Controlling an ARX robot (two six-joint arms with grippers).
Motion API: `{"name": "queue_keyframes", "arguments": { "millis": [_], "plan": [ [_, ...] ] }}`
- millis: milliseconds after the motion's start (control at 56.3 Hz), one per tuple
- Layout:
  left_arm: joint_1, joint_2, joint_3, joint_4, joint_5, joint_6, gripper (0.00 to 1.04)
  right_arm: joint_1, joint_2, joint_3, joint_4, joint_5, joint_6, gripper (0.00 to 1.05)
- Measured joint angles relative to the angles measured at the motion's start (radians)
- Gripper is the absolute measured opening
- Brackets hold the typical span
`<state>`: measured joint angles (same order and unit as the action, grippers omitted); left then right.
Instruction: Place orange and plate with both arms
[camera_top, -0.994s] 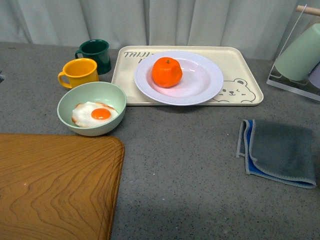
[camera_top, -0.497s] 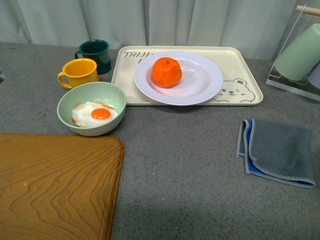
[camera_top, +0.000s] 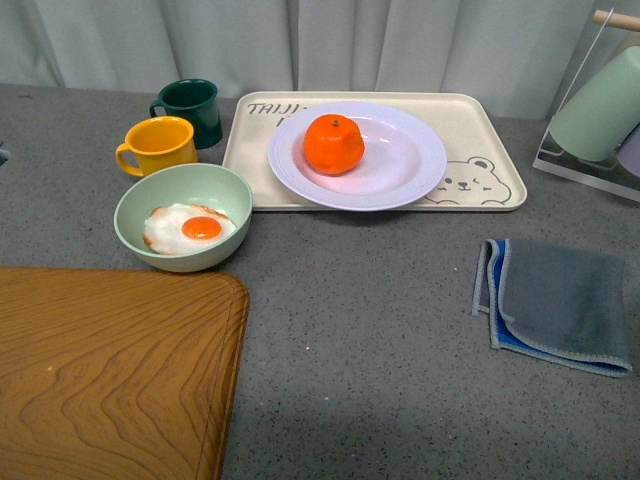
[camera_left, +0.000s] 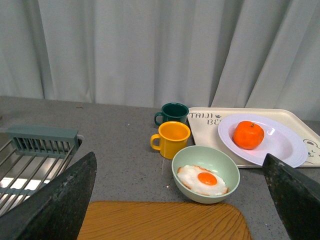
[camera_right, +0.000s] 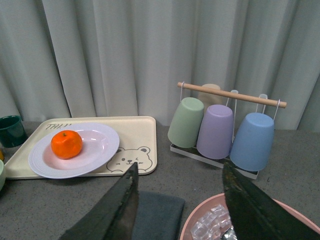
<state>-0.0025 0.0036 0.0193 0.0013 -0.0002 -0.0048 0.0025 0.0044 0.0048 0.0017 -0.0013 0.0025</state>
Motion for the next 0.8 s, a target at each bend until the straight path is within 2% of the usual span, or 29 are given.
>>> {"name": "queue_keyframes", "arguments": {
  "millis": [213,302,799],
  "plan": [
    [0.000,0.000,0.000,0.000,0.000,0.000,0.98,0.000,0.000,0.000,0.000,0.000,0.001,0.97],
    [0.000,0.000,0.000,0.000,0.000,0.000,0.98,0.000,0.000,0.000,0.000,0.000,0.000,0.94],
    [0.000,0.000,0.000,0.000,0.000,0.000,0.98,0.000,0.000,0.000,0.000,0.000,0.000,0.95]
  ]
}}
